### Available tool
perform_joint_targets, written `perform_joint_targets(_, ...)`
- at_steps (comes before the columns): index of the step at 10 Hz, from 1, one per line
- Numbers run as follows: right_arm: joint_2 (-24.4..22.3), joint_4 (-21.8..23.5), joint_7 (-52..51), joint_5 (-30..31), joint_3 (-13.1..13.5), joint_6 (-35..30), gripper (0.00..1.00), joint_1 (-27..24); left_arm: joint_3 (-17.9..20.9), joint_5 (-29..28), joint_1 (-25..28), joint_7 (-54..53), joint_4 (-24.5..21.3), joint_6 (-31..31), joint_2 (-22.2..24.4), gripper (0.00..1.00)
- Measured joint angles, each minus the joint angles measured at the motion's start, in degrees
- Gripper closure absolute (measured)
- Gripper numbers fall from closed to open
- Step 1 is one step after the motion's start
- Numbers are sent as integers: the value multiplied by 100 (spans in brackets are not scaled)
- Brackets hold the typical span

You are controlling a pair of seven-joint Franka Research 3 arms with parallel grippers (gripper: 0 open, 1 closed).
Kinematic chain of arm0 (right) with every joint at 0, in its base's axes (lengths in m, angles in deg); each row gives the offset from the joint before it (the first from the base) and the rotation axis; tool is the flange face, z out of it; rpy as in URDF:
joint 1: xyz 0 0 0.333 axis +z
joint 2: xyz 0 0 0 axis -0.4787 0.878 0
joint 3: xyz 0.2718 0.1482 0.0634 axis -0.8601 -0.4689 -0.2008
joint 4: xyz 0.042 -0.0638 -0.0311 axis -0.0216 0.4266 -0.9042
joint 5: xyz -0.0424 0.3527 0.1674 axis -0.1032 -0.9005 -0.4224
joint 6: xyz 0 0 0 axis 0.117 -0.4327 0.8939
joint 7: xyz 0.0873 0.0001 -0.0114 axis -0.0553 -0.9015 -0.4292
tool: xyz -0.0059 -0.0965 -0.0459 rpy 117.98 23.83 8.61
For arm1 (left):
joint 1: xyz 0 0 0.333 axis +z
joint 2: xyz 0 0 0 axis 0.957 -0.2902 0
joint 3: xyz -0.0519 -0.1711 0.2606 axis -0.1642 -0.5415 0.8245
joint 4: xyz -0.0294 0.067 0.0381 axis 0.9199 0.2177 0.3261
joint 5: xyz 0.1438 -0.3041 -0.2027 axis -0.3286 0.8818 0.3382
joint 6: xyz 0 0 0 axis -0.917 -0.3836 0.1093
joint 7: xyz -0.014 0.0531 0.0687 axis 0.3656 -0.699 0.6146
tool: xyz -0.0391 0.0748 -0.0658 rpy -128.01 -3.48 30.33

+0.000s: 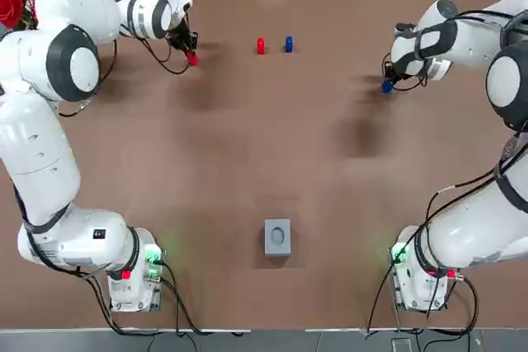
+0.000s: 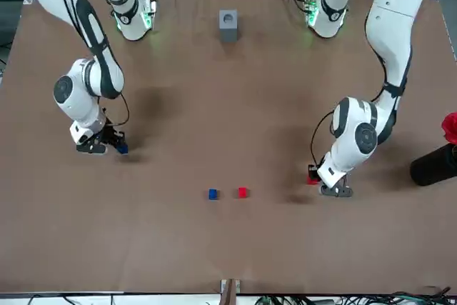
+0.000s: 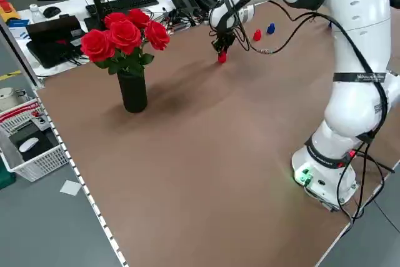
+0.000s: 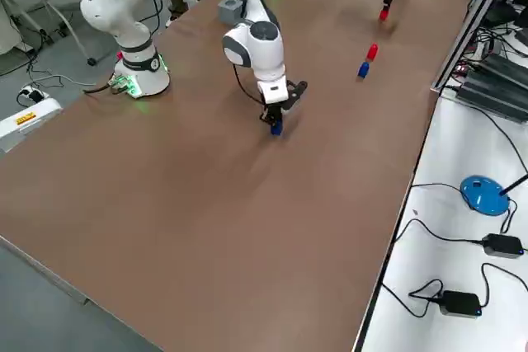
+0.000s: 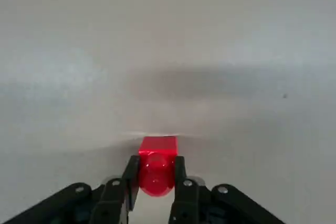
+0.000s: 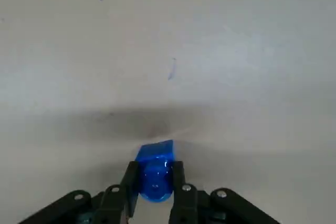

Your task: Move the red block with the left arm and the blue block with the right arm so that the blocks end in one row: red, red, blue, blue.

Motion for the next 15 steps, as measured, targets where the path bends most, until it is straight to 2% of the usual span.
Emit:
perform_joint_targets(4,299,-462,575,-1,-147,-13,70,286,-16,-737,-378,1061,773,7,-493,70)
perform_joint_targets(9,665,-1064,1312,-1,-182,-100,70,742,11,-787,-951,1166,1288,7,-814,70)
perform_joint_targets(12,829,-1322,1641,2,-166,-142,70,961,215,-788,-1289,1166,1507,31,-929,70)
perform_joint_targets(15,1029,-1647,1962,13,-114,-220,70,1111,363,-788,-1520,1167,2149,631,-1219,70)
